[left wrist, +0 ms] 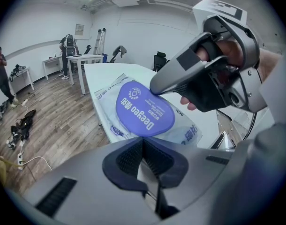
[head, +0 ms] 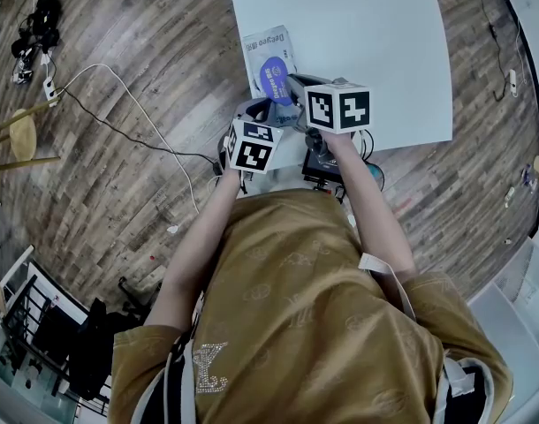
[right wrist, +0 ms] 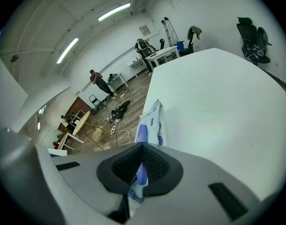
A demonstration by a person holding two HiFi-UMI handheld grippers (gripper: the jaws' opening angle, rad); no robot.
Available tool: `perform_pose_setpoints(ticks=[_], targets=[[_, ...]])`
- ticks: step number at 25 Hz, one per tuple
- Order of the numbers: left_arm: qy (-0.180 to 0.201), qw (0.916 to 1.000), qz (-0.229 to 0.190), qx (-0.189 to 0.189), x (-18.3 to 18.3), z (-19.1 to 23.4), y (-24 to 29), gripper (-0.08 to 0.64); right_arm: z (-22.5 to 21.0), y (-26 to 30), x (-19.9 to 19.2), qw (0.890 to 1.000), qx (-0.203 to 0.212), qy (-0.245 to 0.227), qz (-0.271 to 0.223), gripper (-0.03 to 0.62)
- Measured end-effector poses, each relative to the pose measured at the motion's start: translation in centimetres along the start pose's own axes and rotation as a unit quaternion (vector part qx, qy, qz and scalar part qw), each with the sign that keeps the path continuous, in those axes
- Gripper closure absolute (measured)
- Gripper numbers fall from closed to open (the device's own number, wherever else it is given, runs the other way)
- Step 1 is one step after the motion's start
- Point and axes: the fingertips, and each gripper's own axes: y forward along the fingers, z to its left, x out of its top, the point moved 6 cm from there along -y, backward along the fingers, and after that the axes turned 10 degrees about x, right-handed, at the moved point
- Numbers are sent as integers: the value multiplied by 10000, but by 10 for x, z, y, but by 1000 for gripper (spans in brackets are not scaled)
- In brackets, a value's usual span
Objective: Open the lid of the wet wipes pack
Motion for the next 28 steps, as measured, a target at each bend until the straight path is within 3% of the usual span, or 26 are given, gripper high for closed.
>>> perform_pose_setpoints(ticks=[28], targets=[[19,10000,36,-55,-1,-1,0,555,14,2,0,9997,223,-115,24,583]])
